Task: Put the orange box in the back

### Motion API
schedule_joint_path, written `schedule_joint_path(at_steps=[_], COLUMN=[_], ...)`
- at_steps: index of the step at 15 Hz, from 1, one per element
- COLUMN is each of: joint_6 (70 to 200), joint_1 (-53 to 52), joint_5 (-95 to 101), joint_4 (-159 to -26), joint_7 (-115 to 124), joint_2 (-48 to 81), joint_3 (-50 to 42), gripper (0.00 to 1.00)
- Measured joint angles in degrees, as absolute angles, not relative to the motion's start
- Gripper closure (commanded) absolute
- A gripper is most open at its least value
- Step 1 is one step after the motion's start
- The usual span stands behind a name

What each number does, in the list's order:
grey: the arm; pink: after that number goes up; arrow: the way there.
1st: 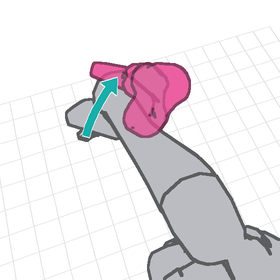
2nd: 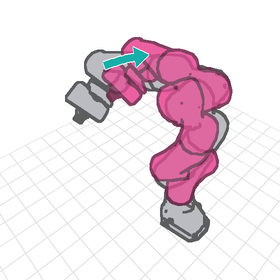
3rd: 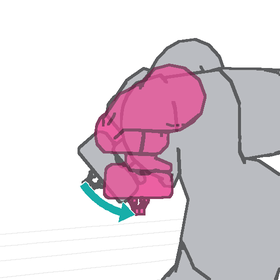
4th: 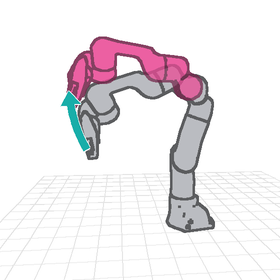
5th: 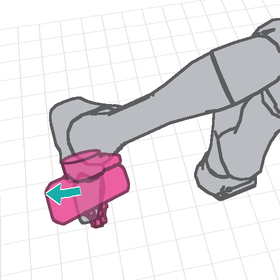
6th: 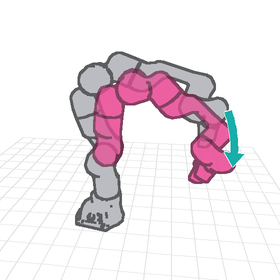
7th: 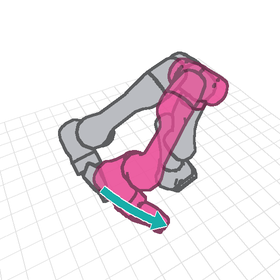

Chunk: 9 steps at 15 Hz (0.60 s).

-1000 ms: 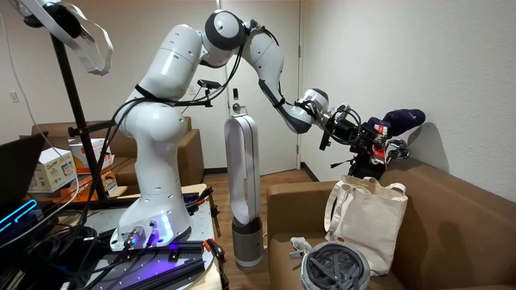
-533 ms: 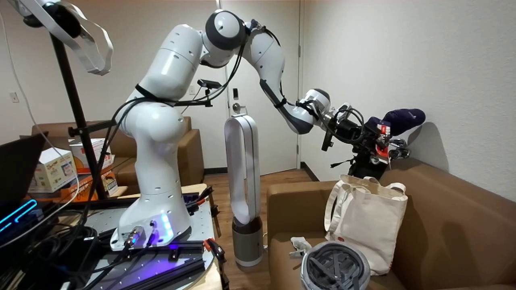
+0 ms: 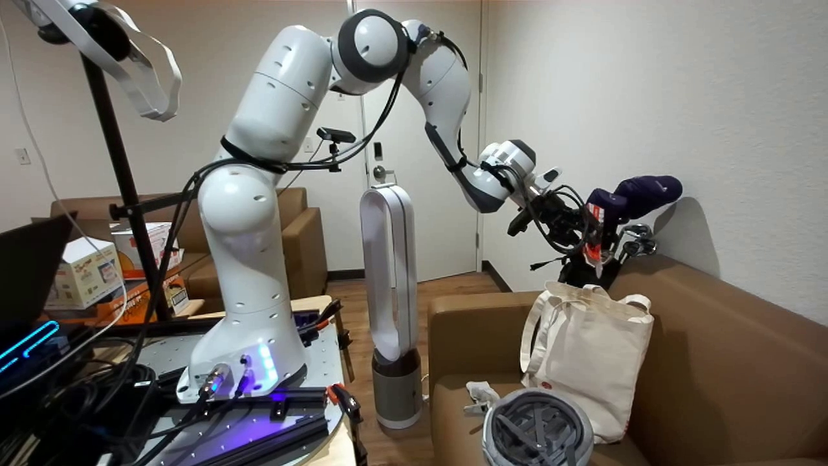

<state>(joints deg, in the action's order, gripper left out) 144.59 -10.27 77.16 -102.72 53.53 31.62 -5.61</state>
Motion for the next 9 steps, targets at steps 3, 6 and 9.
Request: schedule_joint_path(at_steps=[3,6,9], joint_6=[147.8,147.7,154.2], joint_1=[-7.3,-7.6,-6.2], joint_5=[75.7,75.7,74.8], joint_4=[-102.7,-102.7,-102.5], joint_7=[50.9,51.0,50.8], joint_2=[31.8,31.8,32.6], joint_3=[-3.6,-3.5,-2.2], gripper=[0.71,0.93,0.93])
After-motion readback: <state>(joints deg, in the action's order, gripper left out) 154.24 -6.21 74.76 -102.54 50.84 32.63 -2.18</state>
